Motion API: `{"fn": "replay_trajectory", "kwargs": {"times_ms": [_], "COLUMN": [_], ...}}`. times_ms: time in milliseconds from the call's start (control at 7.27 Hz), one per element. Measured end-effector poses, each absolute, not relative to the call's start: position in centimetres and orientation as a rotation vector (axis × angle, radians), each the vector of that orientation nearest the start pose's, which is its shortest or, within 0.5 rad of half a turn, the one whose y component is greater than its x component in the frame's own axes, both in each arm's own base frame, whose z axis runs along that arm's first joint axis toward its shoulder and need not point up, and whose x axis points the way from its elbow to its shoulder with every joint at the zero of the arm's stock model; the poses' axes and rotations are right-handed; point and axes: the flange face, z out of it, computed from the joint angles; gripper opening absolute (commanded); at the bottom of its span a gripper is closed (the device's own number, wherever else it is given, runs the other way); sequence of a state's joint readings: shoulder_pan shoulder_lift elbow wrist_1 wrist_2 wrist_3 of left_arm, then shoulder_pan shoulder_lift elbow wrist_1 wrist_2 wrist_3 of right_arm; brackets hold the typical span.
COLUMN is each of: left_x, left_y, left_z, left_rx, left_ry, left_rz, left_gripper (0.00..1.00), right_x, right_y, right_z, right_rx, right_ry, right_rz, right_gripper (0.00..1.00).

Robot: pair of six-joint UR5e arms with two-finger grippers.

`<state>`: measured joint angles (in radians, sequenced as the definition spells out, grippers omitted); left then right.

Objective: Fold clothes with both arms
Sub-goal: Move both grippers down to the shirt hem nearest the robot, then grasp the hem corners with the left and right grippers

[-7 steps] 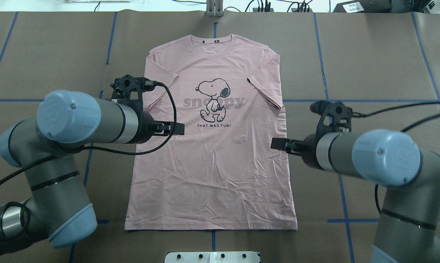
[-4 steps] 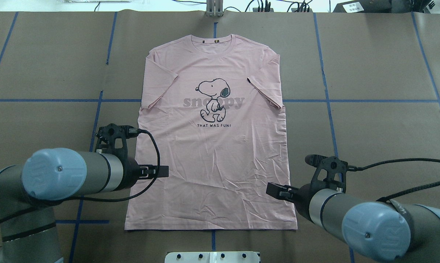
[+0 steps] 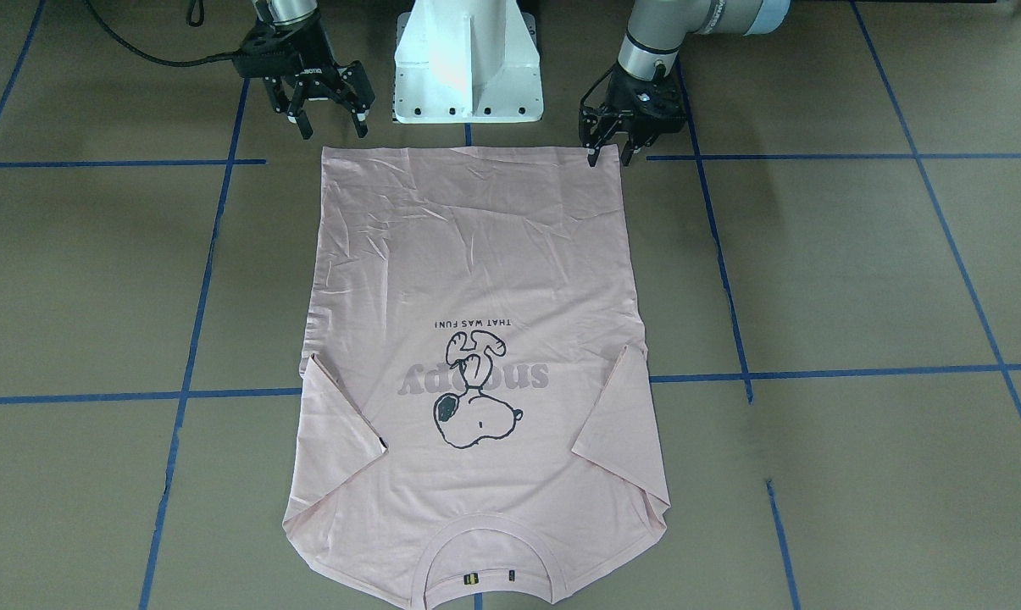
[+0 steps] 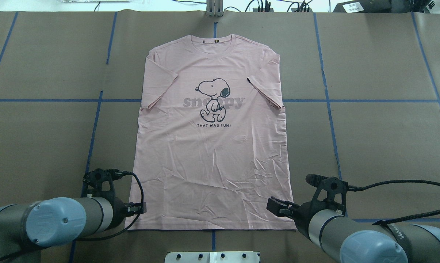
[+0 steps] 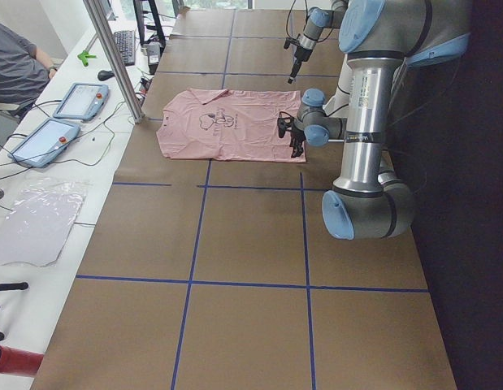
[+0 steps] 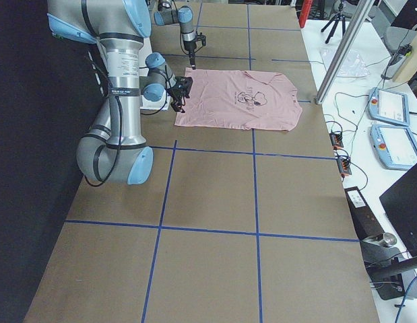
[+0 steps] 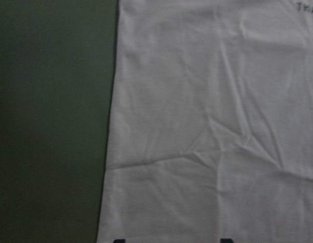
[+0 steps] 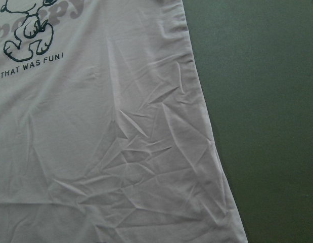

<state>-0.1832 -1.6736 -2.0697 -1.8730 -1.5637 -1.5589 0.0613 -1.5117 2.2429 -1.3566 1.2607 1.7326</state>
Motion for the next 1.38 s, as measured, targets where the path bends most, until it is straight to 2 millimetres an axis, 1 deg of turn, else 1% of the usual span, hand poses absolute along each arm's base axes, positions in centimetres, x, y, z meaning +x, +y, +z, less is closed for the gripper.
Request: {"fn": "replay_trajectory", "kwargs": {"times_ms": [275, 413, 550, 963, 1375], "left_x": [47.8, 48.1, 48.3, 48.4, 48.5], "left_y": [-21.3, -20.9, -20.5, -20.1, -19.9], "left_z": [35.9, 36.0, 36.1, 36.1, 36.1], "left_rx": [0.083, 0.078, 0.075, 0.068, 0.065], "left_ry": [0.877, 0.874, 0.873, 0.874, 0.875], "left_rz": [-0.147, -0.138, -0.131, -0.117, -0.112], "left_gripper": [0.52, 0.47, 0.44, 0.38, 0.37], "right_x": [-44.1, -44.1, -44.1, -44.1, -44.1], "right_y": [-19.1, -19.1, -19.1, -19.1, -19.2], "right_z": [29.9, 29.9, 29.9, 29.9, 29.9], "right_rx": [0.246, 0.247, 0.247, 0.248, 0.254], "right_ry": [-0.956, -0.956, -0.956, -0.957, -0.958], "right_rz": [0.354, 0.355, 0.355, 0.355, 0.358], "right_gripper": [0.96, 0.96, 0.96, 0.96, 0.96]}}
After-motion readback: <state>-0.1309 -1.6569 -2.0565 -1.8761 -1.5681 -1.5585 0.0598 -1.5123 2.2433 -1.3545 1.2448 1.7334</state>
